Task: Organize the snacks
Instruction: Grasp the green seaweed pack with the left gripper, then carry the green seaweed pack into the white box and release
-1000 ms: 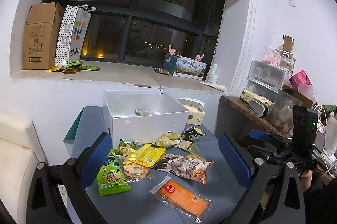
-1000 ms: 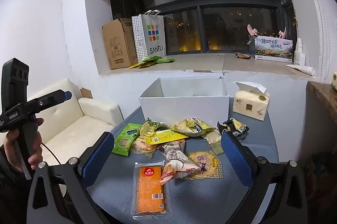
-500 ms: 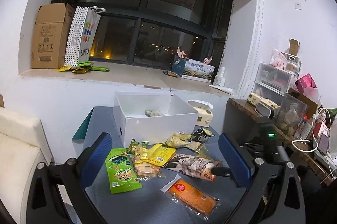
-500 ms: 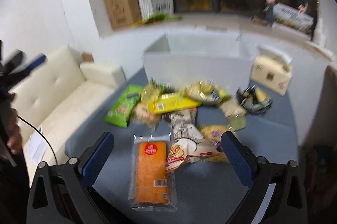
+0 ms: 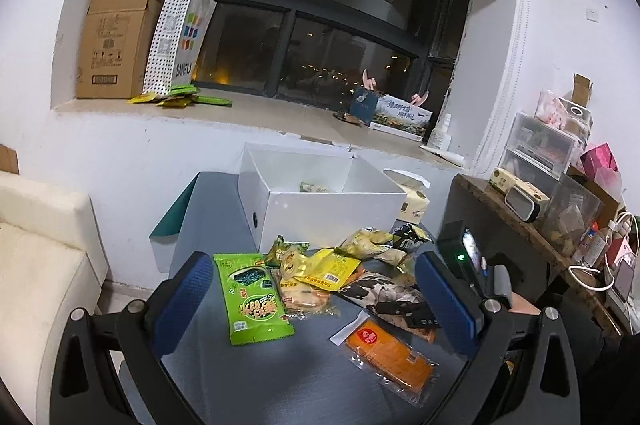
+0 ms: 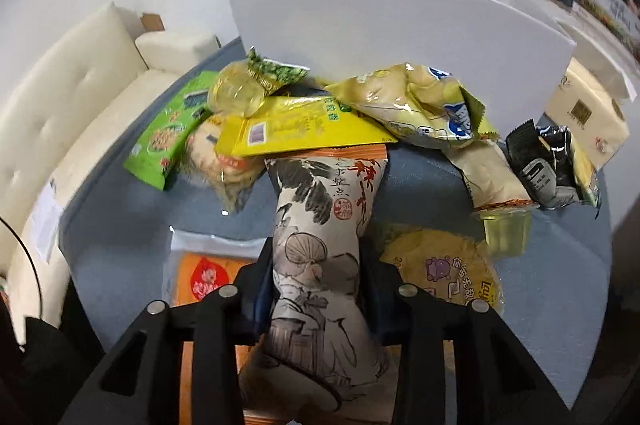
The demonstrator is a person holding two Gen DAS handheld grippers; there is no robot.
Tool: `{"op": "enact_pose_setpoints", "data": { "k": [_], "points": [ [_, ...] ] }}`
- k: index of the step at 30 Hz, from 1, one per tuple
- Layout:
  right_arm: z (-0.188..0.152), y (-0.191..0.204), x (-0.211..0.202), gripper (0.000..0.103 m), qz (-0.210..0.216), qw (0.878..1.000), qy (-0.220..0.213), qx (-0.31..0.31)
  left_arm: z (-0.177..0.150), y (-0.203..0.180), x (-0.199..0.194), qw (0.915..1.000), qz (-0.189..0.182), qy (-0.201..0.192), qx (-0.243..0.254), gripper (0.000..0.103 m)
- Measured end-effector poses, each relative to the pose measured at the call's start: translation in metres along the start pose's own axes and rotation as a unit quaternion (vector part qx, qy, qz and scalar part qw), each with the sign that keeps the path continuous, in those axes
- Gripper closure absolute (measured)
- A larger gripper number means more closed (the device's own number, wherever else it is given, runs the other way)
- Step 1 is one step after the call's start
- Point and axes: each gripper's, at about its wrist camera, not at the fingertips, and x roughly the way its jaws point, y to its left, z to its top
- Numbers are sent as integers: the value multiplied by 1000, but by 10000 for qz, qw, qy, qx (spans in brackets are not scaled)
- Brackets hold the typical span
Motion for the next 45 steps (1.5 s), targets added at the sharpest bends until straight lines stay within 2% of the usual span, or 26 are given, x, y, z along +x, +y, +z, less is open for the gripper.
{"op": "enact_pose_setpoints", "data": {
  "k": [4,9,12,14,18,21,27,29,31,34,35,38,40,43,45],
  "points": [
    [-5,6,-13,64,95,9999,-94,-59,-3,3,10,9998,94,183,-32,0],
    [-16,14,-51,64,246,9985,-474,-118,-14,17,51,9951,312,893,-286,0],
    [-24,15,-77,64,249,9964,-804,-35,-24,28,85,9878,588,1394,-378,0],
    [-29,14,-92,64,282,9947,-987,64,-30,35,110,9808,909,1688,-357,0],
    [-42,11,-117,64,280,9904,-1322,278,-33,43,156,9738,1019,2010,-319,0],
    [-49,8,-125,64,275,9876,-1484,425,-32,46,190,9642,1417,2231,-214,0],
    [-60,4,-125,64,304,9859,-1532,602,-46,60,238,9485,1726,2625,-392,0],
    [-64,1,-126,64,283,9858,-1523,649,-48,63,238,9528,1599,2537,-475,1],
    [-66,-1,-126,64,296,9850,-1539,726,-48,66,236,9563,1368,2527,-538,7],
    [-69,-5,-125,64,311,9843,-1543,797,-46,71,230,9591,1267,2472,-550,23],
    [-69,-5,-124,64,324,9843,-1542,801,-46,72,228,9590,1315,2466,-481,32],
    [-70,-3,-122,64,346,9844,-1529,794,-49,73,221,9606,1228,2474,-301,34],
    [-70,-2,-121,64,362,9847,-1515,778,-49,74,215,9622,1161,2445,-297,42],
    [-68,1,-118,64,351,9854,-1485,752,-46,74,200,9691,860,2275,-415,46],
    [-67,2,-118,64,344,9855,-1494,729,-41,67,188,9727,851,2140,-287,46]
  ]
}}
